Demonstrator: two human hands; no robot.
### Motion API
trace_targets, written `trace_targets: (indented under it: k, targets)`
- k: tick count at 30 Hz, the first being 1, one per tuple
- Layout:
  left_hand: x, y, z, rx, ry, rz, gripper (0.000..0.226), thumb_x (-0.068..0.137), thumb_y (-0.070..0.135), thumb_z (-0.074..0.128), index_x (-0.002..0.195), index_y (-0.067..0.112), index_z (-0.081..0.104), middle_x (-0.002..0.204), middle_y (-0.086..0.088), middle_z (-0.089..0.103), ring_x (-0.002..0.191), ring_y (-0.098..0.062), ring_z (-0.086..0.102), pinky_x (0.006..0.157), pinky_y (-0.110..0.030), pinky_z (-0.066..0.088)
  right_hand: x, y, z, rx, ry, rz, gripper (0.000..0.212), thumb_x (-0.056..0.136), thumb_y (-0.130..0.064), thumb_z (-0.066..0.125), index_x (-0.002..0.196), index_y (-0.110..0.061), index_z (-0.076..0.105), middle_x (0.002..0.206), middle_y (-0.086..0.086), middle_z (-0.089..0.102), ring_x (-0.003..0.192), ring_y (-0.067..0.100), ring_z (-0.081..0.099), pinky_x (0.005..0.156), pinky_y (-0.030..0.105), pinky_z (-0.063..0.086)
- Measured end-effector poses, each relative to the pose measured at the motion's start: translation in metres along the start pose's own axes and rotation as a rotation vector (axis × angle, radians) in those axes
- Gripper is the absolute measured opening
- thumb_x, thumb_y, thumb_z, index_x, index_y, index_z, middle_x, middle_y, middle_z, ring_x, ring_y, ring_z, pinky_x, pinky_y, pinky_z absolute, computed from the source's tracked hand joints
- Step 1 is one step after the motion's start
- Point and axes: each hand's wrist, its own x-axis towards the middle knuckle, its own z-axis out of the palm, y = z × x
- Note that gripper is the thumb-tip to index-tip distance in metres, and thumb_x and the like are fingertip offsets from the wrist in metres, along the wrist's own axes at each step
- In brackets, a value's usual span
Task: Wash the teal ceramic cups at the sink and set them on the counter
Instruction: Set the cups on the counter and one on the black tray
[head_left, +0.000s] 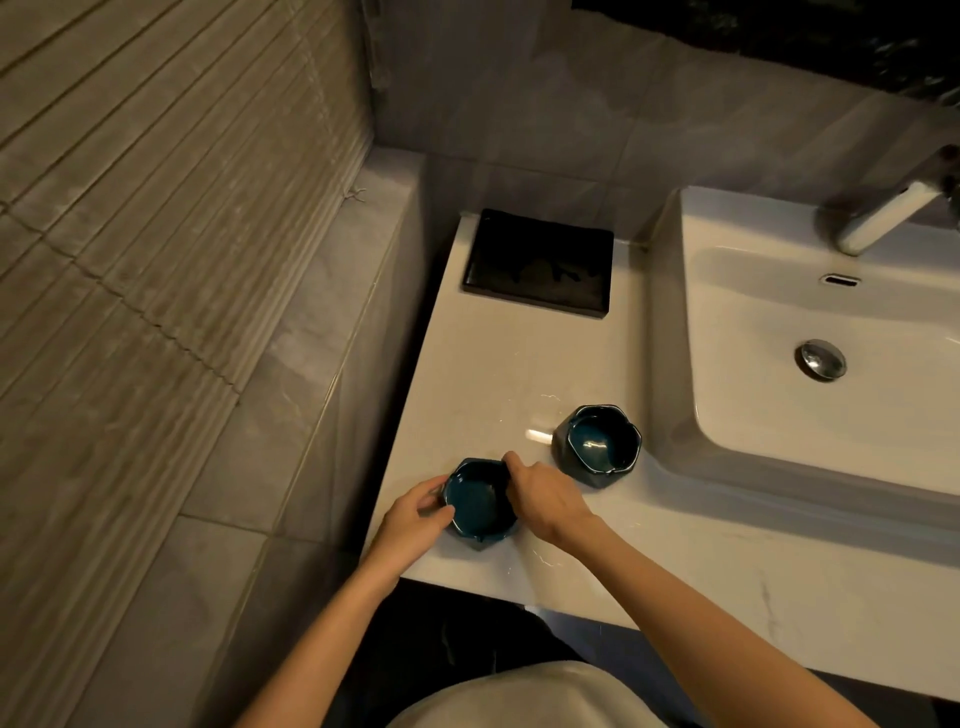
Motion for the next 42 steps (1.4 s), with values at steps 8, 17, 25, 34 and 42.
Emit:
trace_targets:
  k: [8, 17, 25, 34, 42]
  targets:
    - [0.024, 0.053, -0.016, -0.144, 0.054, 0.115, 0.043, 0.091, 0.005, 0.056, 0.133, 0.015, 0.051, 0.126, -0.003, 0.057, 0.107, -0.010, 0.055, 0.100, -0.030, 0.042, 0.024, 0.015, -0.036, 0.253, 0.163, 0.112, 0.020, 0.095, -0.019, 0.039, 0.109, -0.006, 0.046, 0.089, 0.020, 0.065, 0.075, 0.040, 0.059, 0.064, 0.043, 0.049]
    - [0.095, 0.149, -0.022, -0.115, -0.002, 0.247, 0.045, 0.094, 0.002, 0.051, 0.138, 0.011, 0.046, 0.136, -0.001, 0.051, 0.115, -0.006, 0.050, 0.103, -0.027, 0.039, 0.122, 0.051, -0.128, 0.434, 0.356, 0.183, 0.019, 0.096, -0.020, 0.040, 0.109, -0.010, 0.050, 0.080, 0.017, 0.067, 0.064, 0.034, 0.063, 0.061, 0.047, 0.055]
    - [0.192, 0.211, -0.021, -0.054, -0.100, 0.186, 0.054, 0.096, 0.006, 0.048, 0.146, 0.018, 0.032, 0.148, -0.003, 0.039, 0.132, -0.012, 0.040, 0.092, -0.025, 0.043, 0.217, 0.093, -0.168, 0.424, 0.387, 0.238, 0.021, 0.095, -0.024, 0.042, 0.104, -0.007, 0.051, 0.088, 0.019, 0.066, 0.071, 0.039, 0.065, 0.065, 0.051, 0.056]
    - [0.275, 0.244, -0.016, -0.112, -0.092, 0.087, 0.066, 0.092, -0.004, 0.050, 0.148, 0.024, 0.027, 0.152, 0.000, 0.033, 0.131, -0.019, 0.043, 0.095, -0.033, 0.045, 0.287, 0.118, -0.173, 0.608, 0.378, 0.304, 0.017, 0.097, -0.024, 0.043, 0.101, -0.009, 0.049, 0.081, 0.017, 0.065, 0.061, 0.030, 0.066, 0.057, 0.044, 0.058]
    - [0.302, 0.249, -0.013, -0.155, -0.108, 0.061, 0.071, 0.090, -0.005, 0.052, 0.148, 0.025, 0.025, 0.153, 0.000, 0.030, 0.124, -0.020, 0.049, 0.092, -0.033, 0.047, 0.314, 0.128, -0.176, 0.595, 0.341, 0.314, 0.022, 0.099, -0.024, 0.041, 0.100, -0.006, 0.052, 0.081, 0.017, 0.067, 0.054, 0.024, 0.066, 0.050, 0.030, 0.055]
